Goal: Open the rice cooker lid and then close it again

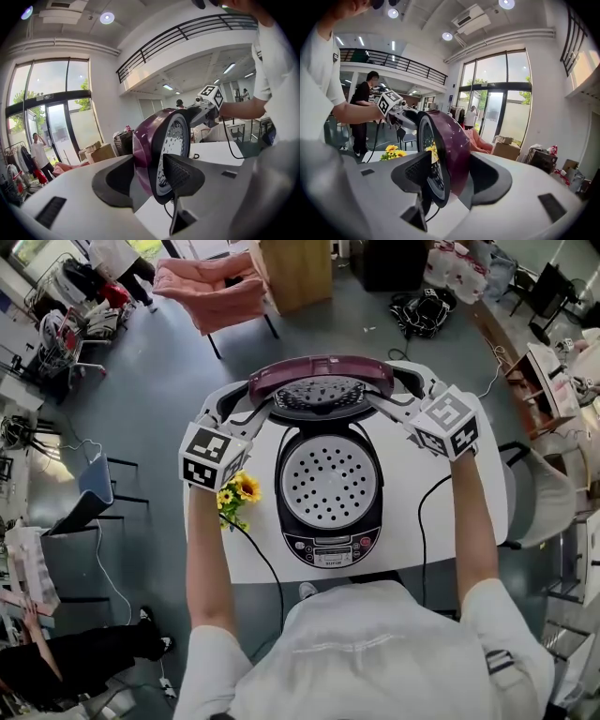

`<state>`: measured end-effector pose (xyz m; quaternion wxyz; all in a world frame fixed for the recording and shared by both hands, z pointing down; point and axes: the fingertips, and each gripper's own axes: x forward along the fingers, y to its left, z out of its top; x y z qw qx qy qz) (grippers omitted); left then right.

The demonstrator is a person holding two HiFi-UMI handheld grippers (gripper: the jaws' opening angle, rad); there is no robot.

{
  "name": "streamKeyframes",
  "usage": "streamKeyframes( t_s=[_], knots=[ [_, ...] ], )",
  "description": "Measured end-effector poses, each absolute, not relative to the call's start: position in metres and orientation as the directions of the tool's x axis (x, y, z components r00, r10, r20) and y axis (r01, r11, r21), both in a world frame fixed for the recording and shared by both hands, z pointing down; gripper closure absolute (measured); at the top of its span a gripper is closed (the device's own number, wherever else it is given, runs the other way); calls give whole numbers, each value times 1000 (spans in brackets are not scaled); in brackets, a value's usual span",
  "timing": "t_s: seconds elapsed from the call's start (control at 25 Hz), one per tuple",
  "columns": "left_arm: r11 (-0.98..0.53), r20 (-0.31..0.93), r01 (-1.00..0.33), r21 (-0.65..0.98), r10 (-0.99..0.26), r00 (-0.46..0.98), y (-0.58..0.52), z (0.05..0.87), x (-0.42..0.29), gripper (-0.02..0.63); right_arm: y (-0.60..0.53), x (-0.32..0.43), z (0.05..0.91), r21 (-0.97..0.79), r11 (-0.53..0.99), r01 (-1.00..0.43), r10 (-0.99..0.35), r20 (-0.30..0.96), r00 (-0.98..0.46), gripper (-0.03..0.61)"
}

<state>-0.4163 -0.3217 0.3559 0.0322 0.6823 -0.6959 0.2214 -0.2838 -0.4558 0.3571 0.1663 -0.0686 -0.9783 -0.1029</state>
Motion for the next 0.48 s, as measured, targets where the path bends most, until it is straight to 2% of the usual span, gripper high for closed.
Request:
streamKeyframes(
  t_s=[0.28, 0.48],
  knots=[
    [-42, 331, -972, -231, -943, -38, -316, 354, -412, 403, -451, -281, 357, 193, 970, 149, 72, 356, -932, 319],
    [-60, 316, -976, -210, -949, -9, -306, 355, -401, 403, -438, -270, 360, 193, 967, 165, 85, 368, -926, 291]
  ],
)
